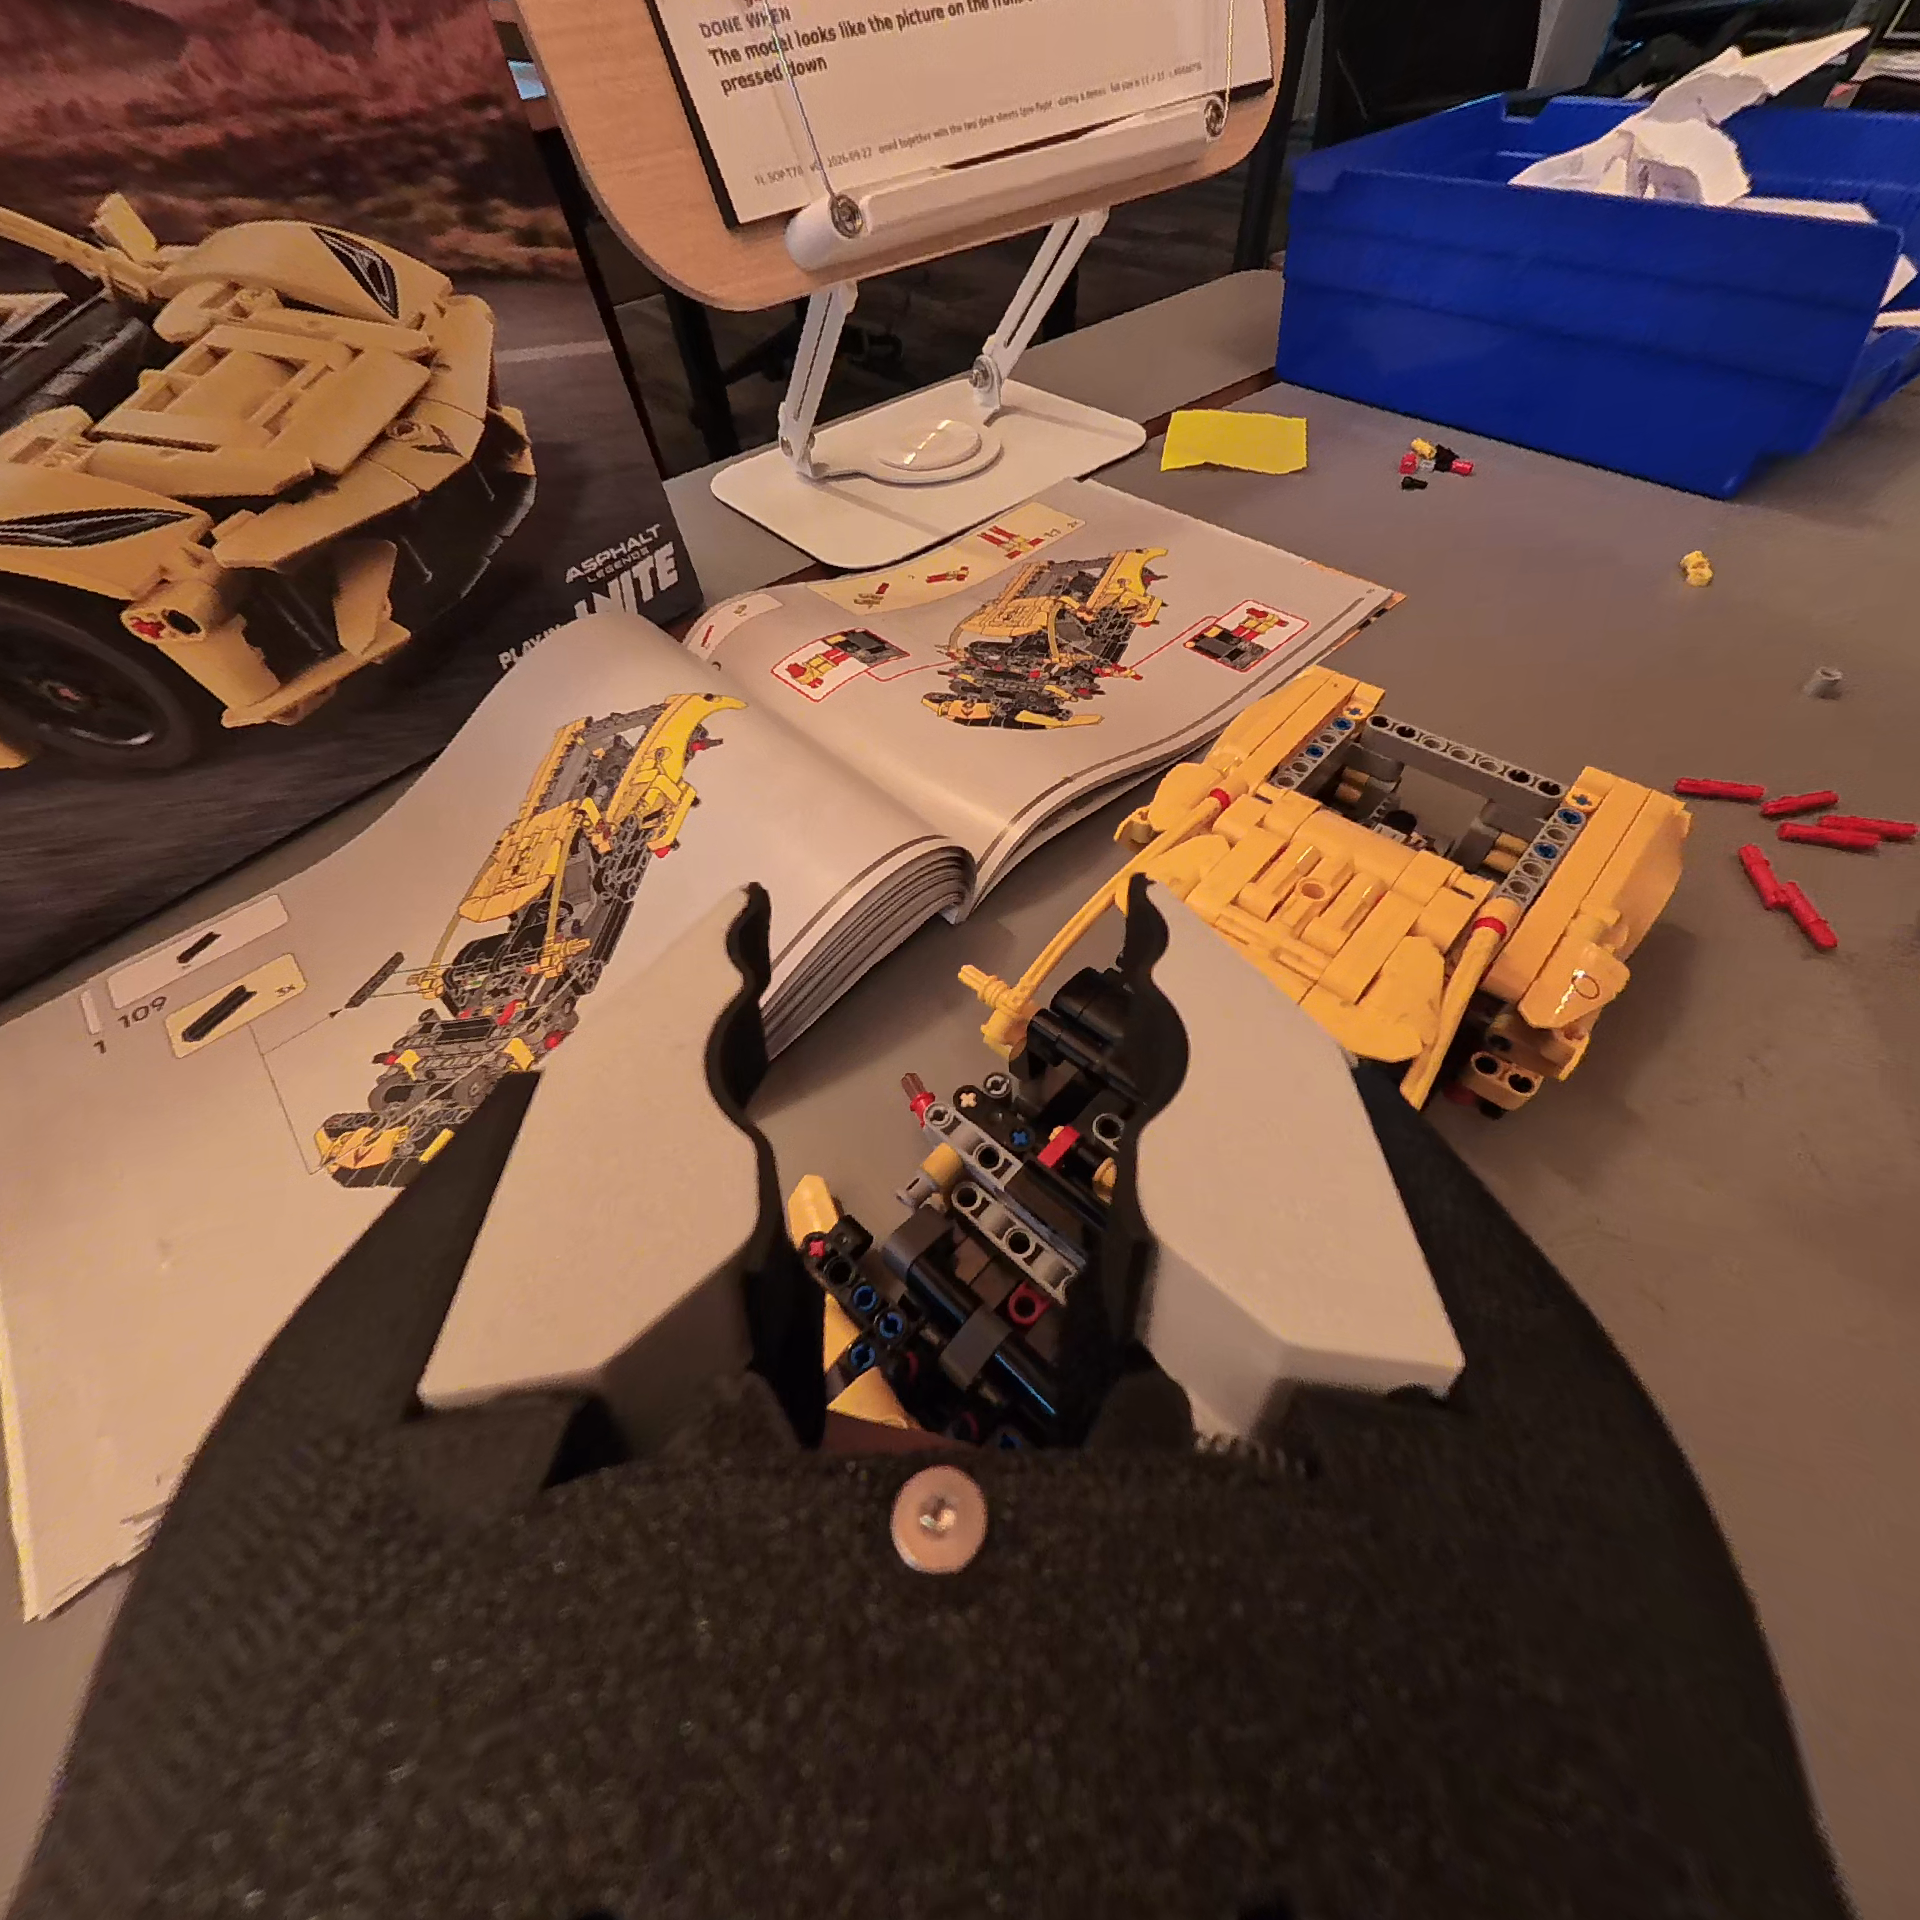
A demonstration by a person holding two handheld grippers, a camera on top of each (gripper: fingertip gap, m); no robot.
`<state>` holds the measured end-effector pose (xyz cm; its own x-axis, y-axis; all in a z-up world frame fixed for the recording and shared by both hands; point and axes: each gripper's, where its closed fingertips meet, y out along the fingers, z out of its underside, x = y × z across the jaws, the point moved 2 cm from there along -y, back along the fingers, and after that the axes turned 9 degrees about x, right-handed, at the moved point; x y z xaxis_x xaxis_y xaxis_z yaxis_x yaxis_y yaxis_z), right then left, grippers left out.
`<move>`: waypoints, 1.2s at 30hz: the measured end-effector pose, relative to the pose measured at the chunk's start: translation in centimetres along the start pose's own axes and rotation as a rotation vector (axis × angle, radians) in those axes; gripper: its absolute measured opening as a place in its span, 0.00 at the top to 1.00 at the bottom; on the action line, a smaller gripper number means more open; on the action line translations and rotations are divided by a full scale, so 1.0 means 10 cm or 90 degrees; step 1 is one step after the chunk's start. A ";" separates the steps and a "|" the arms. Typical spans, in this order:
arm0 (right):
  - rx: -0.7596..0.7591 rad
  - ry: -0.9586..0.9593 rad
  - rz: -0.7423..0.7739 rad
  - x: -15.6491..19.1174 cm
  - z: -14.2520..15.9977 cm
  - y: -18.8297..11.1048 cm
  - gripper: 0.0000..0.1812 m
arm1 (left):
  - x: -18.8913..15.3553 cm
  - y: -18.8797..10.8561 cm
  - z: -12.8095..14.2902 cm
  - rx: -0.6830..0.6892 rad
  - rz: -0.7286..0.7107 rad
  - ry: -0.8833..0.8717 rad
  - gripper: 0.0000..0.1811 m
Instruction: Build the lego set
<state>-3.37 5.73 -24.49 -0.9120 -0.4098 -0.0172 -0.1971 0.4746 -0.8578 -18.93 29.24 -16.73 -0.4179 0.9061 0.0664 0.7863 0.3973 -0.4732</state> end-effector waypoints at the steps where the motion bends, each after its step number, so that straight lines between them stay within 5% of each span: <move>1: -0.011 0.004 0.008 -0.06 -0.01 -0.04 0.85 | 0.00 0.00 0.00 0.000 -0.001 0.002 0.62; 4: -0.082 0.049 0.066 -0.51 -0.06 -0.29 0.85 | 0.00 -0.02 -0.02 -0.005 -0.004 0.003 0.62; 9: -0.073 0.234 0.264 -1.85 0.28 -0.38 0.78 | 0.02 -0.03 -0.02 -0.005 -0.007 0.002 0.62; 13: -0.050 0.265 0.230 -2.08 0.35 -0.22 0.76 | 0.05 -0.03 0.00 -0.001 -0.014 0.000 0.62; 15: -0.033 0.249 0.236 -2.09 0.36 -0.17 0.84 | 0.08 -0.03 -0.01 -0.004 -0.017 -0.006 0.62; 17: -0.029 0.244 0.230 -2.05 0.36 -0.15 0.92 | 0.10 -0.04 -0.01 -0.006 -0.017 -0.010 0.62; 21: -0.042 0.222 0.188 -1.82 0.25 -0.22 0.92 | 0.09 -0.04 0.00 -0.005 -0.015 -0.011 0.62; 27: -0.092 0.008 -0.097 -0.26 -0.27 -0.30 0.92 | 0.04 0.00 0.02 0.005 -0.007 -0.003 0.62; 31: -0.041 -0.053 -0.059 0.24 -0.36 -0.02 0.92 | 0.00 -0.01 -0.01 0.003 -0.004 0.005 0.62; 36: 0.004 -0.063 -0.029 0.25 -0.36 0.22 0.92 | -0.02 -0.01 -0.01 0.002 -0.002 0.010 0.62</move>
<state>-7.41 8.52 -24.58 -0.8620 -0.5062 -0.0290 -0.2347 0.4491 -0.8621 -18.91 29.04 -16.59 -0.4135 0.9068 0.0821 0.7835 0.4003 -0.4752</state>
